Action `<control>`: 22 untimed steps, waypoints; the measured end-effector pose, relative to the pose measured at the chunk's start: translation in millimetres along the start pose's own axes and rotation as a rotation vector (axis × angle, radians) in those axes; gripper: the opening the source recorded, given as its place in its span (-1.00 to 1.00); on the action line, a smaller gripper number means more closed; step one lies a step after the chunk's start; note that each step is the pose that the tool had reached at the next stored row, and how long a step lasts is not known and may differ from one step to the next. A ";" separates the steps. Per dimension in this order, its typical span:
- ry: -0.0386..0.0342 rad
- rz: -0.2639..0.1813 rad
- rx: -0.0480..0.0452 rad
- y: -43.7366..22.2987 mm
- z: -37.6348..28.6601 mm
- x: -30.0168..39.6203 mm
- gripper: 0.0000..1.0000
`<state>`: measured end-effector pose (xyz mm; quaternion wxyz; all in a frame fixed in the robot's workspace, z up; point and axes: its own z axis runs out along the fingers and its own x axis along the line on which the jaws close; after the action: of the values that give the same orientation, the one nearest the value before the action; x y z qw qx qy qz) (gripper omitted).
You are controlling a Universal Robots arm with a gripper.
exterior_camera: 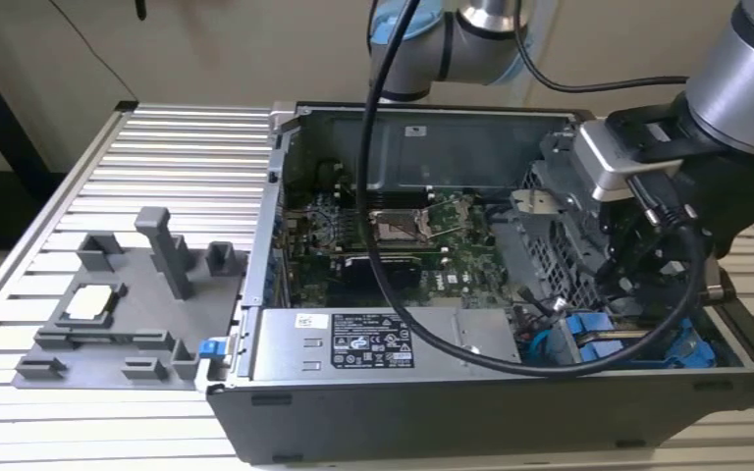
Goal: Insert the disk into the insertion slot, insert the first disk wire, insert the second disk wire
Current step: 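Insert the first disk wire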
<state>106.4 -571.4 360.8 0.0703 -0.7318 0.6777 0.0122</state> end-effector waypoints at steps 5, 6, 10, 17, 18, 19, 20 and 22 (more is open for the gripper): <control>0.0397 -0.002 -0.0032 -3.5 1.7 0.9 -0.69; 0.0468 -0.003 -0.0038 -3.5 2.3 0.9 -0.69; 0.0599 -0.004 -0.0047 -3.6 5.4 1.1 -0.69; 0.0599 -0.004 -0.0047 -9.7 7.9 1.9 -0.69; 0.0602 -0.003 -0.0047 -10.3 8.4 2.0 -0.69; 0.0609 0.000 -0.0045 -10.8 9.1 2.1 -0.69; 0.0616 0.004 -0.0042 -11.1 9.8 2.2 -0.69; 0.0625 0.014 -0.0034 -11.3 10.7 2.3 -0.69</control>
<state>118.7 -571.7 351.0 0.0478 -0.7271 0.6848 -0.0091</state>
